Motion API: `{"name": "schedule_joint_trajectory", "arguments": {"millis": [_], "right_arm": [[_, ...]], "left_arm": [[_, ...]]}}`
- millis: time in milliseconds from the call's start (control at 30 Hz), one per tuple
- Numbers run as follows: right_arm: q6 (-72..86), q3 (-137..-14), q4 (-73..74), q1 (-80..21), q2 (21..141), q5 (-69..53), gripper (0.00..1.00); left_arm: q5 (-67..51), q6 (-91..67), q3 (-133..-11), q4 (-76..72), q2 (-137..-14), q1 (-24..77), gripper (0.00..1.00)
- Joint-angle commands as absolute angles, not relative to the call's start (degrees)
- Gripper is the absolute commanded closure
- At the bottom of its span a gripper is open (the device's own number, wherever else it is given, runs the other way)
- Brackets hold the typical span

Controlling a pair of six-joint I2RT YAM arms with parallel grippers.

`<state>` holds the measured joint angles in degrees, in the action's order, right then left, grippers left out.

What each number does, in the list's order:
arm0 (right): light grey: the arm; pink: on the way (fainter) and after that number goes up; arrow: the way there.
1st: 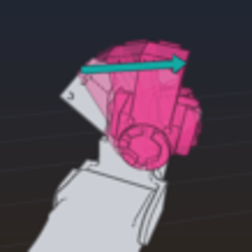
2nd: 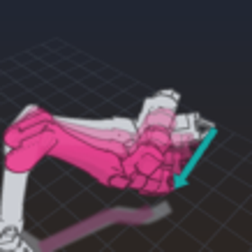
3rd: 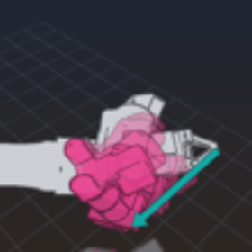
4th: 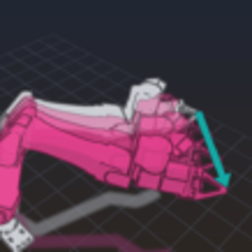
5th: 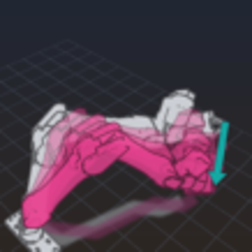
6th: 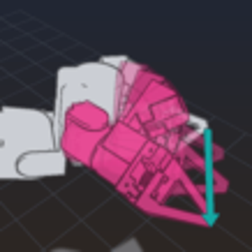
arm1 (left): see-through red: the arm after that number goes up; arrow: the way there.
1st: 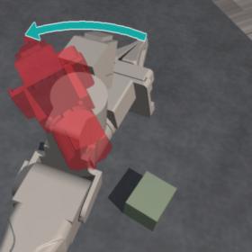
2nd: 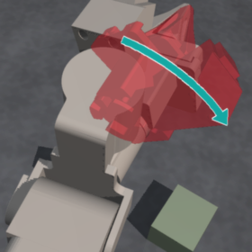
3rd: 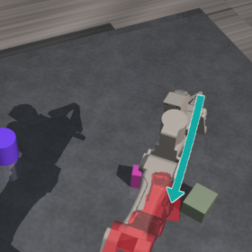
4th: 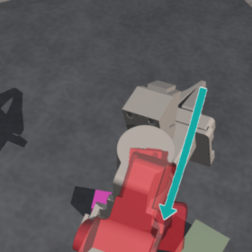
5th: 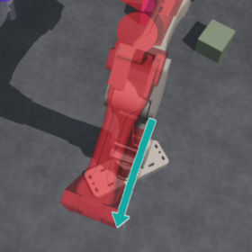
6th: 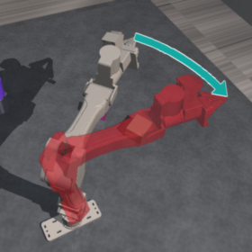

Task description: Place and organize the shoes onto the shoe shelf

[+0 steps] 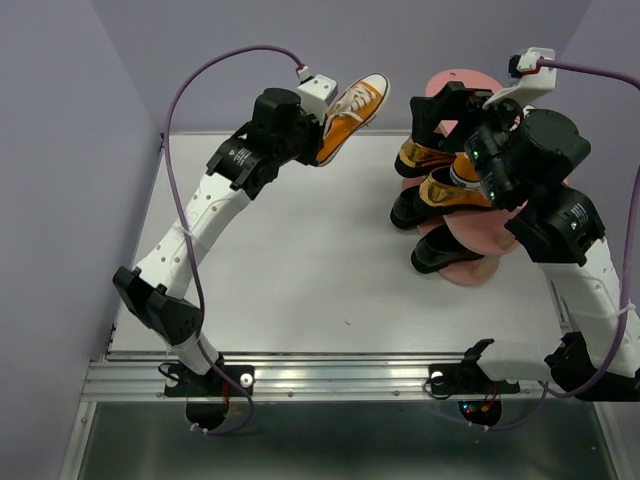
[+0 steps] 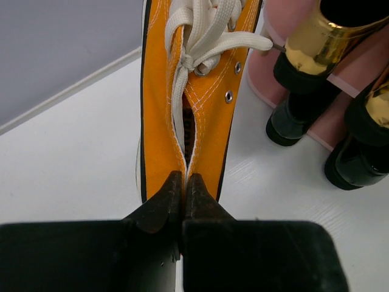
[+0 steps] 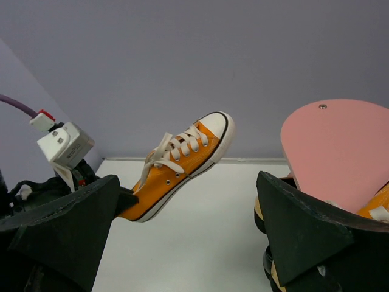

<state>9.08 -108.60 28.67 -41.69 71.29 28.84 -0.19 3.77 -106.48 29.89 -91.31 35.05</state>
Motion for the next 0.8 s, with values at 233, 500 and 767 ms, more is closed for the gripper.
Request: {"name": "schedule_joint_trajectory", "arguments": {"millis": [233, 500, 767], "right_arm": [[10.02, -109.16, 26.02, -41.75, 70.84, 29.18, 0.0], [10.46, -109.07, 25.93, -41.75, 70.05, 29.44, 0.0], [10.99, -108.98, 25.66, -41.75, 69.26, 28.74, 0.0]], "left_arm": [[-12.21, 7.65, -129.89, 26.02, -101.07, 37.62, 1.0], [-16.43, 6.24, -132.8, 21.63, -103.01, 38.23, 1.0], [-20.57, 4.22, -136.84, 17.32, -106.34, 39.37, 1.0]]}}
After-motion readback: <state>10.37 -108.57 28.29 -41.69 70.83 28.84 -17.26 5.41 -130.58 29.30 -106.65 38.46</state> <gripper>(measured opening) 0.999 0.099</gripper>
